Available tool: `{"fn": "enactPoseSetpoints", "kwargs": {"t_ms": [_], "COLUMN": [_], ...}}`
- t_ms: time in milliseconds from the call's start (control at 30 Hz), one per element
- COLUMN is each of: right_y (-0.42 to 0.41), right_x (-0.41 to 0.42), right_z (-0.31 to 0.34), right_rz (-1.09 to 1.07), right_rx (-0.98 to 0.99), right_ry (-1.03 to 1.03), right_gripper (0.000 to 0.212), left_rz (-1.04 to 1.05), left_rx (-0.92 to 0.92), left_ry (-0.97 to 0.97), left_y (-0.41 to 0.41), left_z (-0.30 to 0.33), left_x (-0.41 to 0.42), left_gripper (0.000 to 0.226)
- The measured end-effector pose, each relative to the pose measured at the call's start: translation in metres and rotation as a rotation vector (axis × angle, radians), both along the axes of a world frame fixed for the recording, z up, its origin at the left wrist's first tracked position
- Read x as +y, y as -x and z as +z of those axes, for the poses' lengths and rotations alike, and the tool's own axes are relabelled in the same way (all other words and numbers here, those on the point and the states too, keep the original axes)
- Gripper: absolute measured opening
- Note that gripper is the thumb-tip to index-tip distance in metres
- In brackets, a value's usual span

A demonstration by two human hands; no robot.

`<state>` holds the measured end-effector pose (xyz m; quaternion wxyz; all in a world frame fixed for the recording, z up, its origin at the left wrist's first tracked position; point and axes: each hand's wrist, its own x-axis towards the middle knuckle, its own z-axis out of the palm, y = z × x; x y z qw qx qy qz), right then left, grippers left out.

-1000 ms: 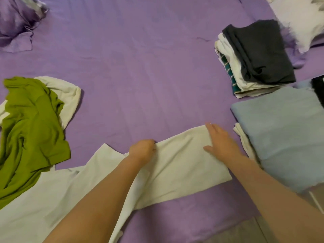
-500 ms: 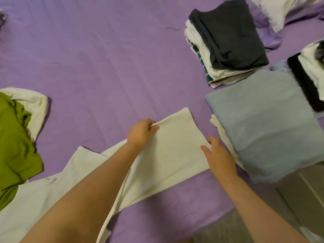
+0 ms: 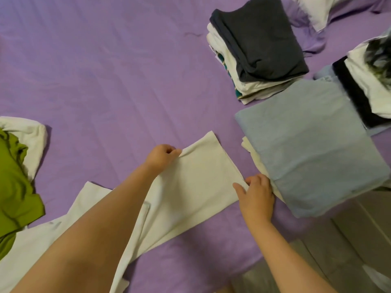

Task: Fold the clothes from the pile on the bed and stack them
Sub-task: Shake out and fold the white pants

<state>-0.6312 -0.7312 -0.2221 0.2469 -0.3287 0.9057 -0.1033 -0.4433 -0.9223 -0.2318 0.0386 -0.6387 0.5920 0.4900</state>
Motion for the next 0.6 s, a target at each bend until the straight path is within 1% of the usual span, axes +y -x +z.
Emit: {"fn": "enactPoseSetpoints", "kwargs": {"t_ms": [67, 133, 267, 333, 400, 433, 500, 600], "right_y": [-0.001, -0.002, -0.004, -0.006, -0.002, 0.001, 0.006, 0.004], "right_x": [0.003, 0.003, 0.001, 0.000, 0.002, 0.004, 0.010, 0.010], "right_z": [-0.001, -0.002, -0.004, -0.003, -0.003, -0.002, -0.002, -0.002], "right_rz": [-0.025, -0.039, -0.116, -0.177, -0.266, -0.296, -0.345, -0.535], "right_rx": [-0.017, -0.037, -0.116, -0.203, -0.333, -0.382, -0.451, -0.607], "right_ry": [0.056, 0.057, 0.109, 0.175, 0.263, 0.300, 0.338, 0.361], "right_gripper": [0.034, 0.033, 0.027, 0.021, 0.010, 0.010, 0.021, 0.019], "left_rz": [0.014, 0.042, 0.109, 0.125, 0.125, 0.126, 0.145, 0.179], "left_rx": [0.015, 0.041, 0.134, 0.164, 0.164, 0.148, 0.094, 0.067], "left_ry": [0.007, 0.006, -0.024, -0.034, -0.024, 0.000, 0.084, 0.173], "left_y": [0.002, 0.003, 0.010, 0.015, 0.020, 0.021, 0.024, 0.032], "left_z": [-0.002, -0.003, 0.001, 0.003, 0.002, 0.001, 0.000, -0.001], "left_x": [0.003, 0.005, 0.007, 0.009, 0.010, 0.009, 0.005, -0.004], "left_gripper": [0.028, 0.028, 0.034, 0.030, 0.025, 0.022, 0.018, 0.015]}}
